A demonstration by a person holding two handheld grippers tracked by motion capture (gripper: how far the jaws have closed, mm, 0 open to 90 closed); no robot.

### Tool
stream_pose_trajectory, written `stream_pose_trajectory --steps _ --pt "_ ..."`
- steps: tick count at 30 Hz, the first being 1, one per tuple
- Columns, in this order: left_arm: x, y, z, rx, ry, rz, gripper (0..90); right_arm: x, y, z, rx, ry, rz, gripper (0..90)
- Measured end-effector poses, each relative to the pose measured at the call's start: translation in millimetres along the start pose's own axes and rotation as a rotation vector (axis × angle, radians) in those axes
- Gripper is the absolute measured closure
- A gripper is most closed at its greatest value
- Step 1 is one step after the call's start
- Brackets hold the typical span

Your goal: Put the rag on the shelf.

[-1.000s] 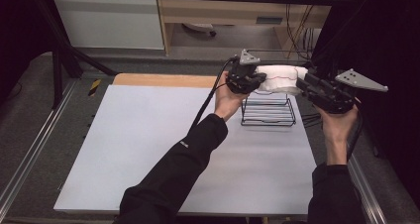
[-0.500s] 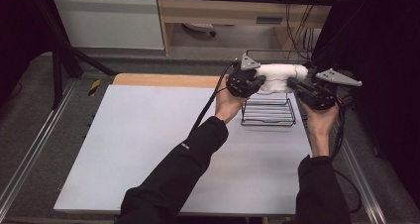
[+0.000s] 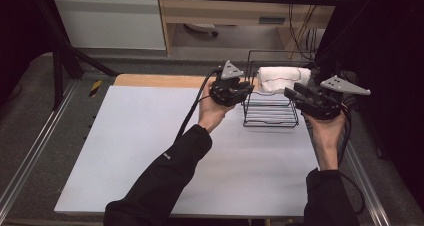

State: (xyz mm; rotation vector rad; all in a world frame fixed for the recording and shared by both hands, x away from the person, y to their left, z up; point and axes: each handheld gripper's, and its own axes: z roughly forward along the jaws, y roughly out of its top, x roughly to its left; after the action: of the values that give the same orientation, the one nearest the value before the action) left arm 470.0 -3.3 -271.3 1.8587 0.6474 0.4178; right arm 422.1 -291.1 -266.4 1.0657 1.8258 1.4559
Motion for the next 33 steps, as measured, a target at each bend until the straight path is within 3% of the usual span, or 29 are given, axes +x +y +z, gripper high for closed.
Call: stream_pose_trajectory --steps 6,17,23,26,33 --pt "18.8 -33.3 -26.6 0.06 0.001 -0.012 47.4 16.3 -8.4 2.8 0.02 0.037 0.014 31.4" --pt "52.4 -106.3 -86.5 0.146 0.072 -0.054 16.4 42.5 -38.5 17.5 0.094 0.1 0.035 9.0" --pt "67.0 -149.2 -121.4 0.171 0.106 -0.103 6.8 52.3 -55.5 25.3 0.141 0.129 0.041 3.4" --pt "73.9 -169.3 -137.8 0.177 0.117 -0.132 6.1 57.0 -64.6 28.0 0.158 0.137 0.022 2.6" --pt "84.1 -207.3 -171.8 0.191 0.147 -0.171 5.8 64.2 -87.4 33.6 0.186 0.182 0.031 0.4"
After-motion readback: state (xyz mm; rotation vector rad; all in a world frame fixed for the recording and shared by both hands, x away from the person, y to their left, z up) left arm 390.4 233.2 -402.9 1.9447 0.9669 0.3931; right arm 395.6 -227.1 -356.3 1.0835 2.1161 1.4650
